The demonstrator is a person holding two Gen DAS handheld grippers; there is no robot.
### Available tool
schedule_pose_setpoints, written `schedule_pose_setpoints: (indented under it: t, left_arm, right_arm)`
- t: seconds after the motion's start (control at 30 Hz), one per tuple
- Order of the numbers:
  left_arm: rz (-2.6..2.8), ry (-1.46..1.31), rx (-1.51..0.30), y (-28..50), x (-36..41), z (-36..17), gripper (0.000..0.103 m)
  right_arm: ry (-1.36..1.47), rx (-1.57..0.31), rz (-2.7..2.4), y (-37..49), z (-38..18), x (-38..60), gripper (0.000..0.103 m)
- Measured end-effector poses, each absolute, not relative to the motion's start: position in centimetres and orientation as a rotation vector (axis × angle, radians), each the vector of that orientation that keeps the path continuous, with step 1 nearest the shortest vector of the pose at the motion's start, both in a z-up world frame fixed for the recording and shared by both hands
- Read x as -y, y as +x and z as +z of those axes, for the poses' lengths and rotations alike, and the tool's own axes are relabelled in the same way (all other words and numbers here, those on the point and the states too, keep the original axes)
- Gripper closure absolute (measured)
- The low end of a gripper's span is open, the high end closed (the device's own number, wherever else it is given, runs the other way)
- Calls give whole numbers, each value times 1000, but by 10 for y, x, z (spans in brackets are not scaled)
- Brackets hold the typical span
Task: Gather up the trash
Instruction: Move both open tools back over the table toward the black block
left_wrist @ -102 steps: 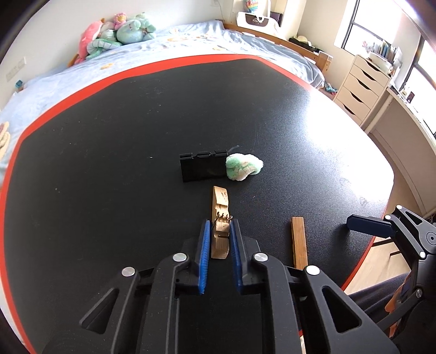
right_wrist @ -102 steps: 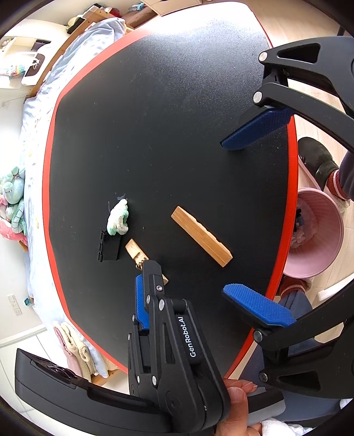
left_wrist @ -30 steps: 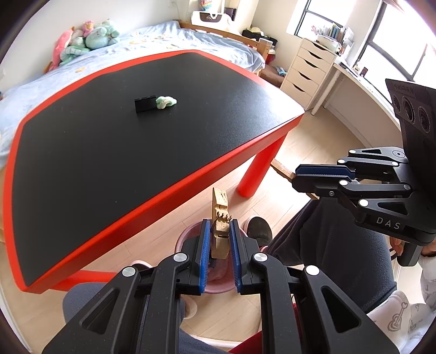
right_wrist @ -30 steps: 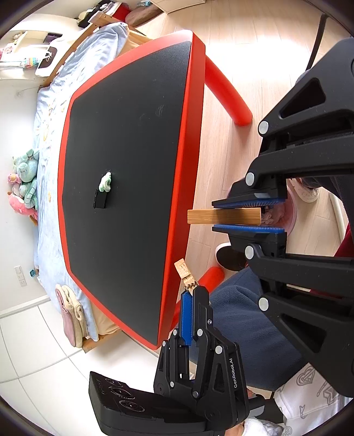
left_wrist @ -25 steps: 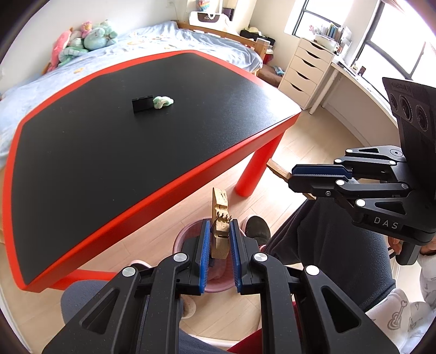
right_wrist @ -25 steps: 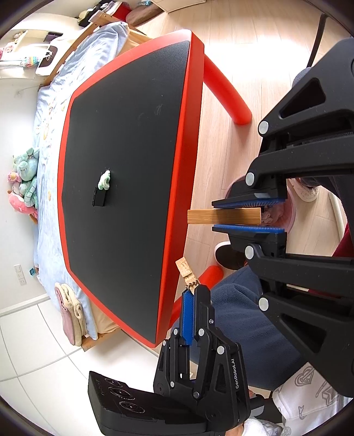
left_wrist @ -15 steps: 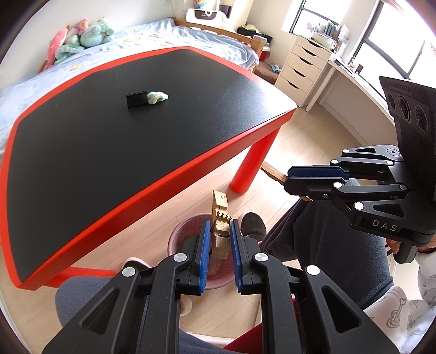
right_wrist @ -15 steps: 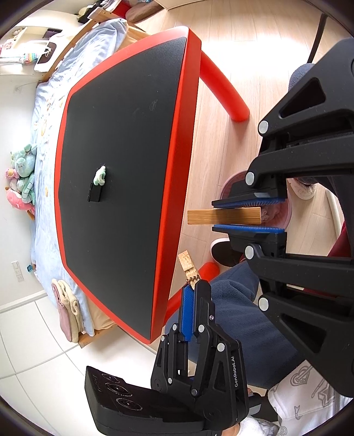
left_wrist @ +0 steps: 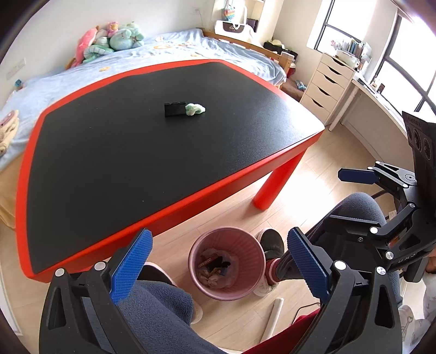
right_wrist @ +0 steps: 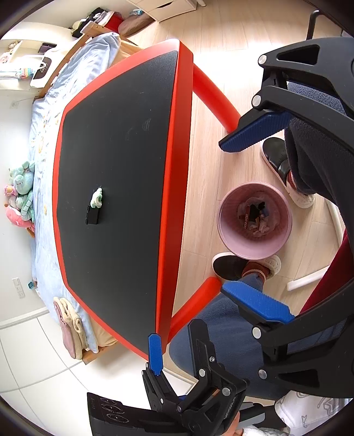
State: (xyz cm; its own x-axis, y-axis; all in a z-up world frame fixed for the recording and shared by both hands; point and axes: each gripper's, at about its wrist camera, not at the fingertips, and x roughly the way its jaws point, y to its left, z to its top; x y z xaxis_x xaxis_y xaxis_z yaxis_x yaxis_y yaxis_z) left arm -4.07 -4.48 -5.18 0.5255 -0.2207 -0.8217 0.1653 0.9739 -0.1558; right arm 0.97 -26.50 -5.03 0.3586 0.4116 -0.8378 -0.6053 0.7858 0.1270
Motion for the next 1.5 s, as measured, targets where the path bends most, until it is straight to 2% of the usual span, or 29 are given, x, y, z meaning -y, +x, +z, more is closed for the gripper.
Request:
schedule_pose_setpoints:
  t: [0.73, 1.13, 1.5]
  left_arm:
    - [-167, -75, -960, -18, 25, -38, 8]
    - [-140, -83, -931, 24, 9, -28, 8]
    - [-136, -117, -951, 73, -1, -39, 8]
  right_arm:
    - [-193, -974, 672, 39, -36, 257, 5]
    - [-208, -964, 677, 79, -35, 242, 5]
    - [-257, -977, 694, 119, -54, 221, 5]
